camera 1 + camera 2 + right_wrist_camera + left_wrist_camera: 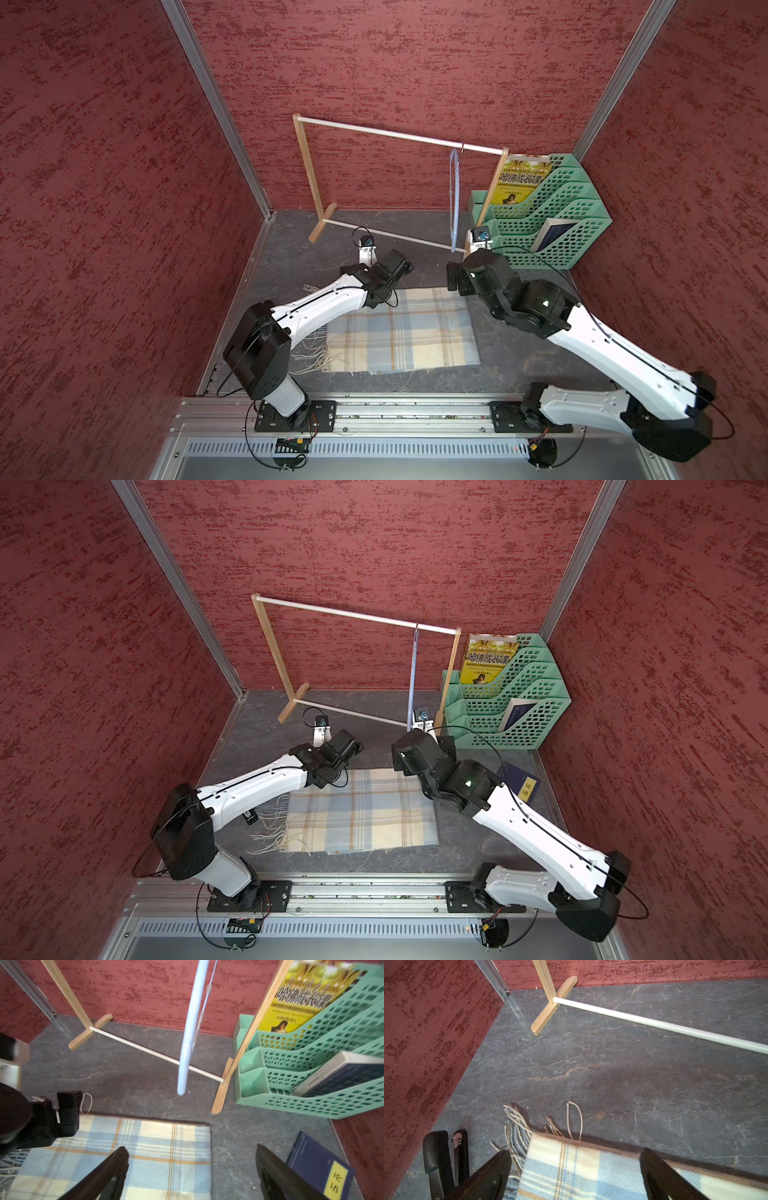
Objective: Hang the scarf on the hanger
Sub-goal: Adjust the scarf at the center of the board, then pick up the hanger from the clothesline.
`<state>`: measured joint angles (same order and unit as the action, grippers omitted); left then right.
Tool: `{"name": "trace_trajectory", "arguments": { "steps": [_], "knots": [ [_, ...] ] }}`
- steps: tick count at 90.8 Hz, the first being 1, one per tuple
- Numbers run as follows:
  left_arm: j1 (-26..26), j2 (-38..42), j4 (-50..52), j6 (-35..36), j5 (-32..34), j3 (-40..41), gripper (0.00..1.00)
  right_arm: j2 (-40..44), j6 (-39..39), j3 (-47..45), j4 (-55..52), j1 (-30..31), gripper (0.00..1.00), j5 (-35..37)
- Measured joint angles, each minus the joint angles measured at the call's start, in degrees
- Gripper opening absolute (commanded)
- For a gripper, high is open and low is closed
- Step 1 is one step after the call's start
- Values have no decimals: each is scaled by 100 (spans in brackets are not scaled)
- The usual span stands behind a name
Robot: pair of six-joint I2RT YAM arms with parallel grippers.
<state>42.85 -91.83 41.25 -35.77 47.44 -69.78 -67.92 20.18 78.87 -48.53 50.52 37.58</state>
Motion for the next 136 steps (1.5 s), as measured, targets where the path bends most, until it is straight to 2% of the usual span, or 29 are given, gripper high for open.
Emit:
{"name": "trace_trajectory", "arguments": {
  "steps": [13,31,41,55,61,73,105,122,136],
  "knots": [
    [-42,-286,-127,212,-92,-37,100,-566,-483,723,-22,-17,98,63],
    [-76,-636,-295,356,-319,-42,100,-1838,-951,1738,61,-321,98,-155],
    [-118,-654,-402,428,-409,-42,100,-2522,-1069,2400,101,-490,98,-188],
    [-173,-669,-581,509,-511,-42,100,-3045,-1062,2964,144,-645,96,-11],
    [-197,-723,-664,564,-560,-42,100,-3152,-999,3042,162,-682,92,129],
    [-256,-881,-791,651,-717,-42,100,-3320,-780,3051,186,-726,74,321],
    [-378,-931,-1003,761,-960,4,100,-3807,-330,3104,254,-887,64,367],
    [-402,-931,-1032,761,-1025,61,100,-3792,-146,3067,243,-901,57,446],
    [-402,-931,-1047,758,-1097,61,100,-3550,-13,2675,232,-901,52,509]
  ]
}}
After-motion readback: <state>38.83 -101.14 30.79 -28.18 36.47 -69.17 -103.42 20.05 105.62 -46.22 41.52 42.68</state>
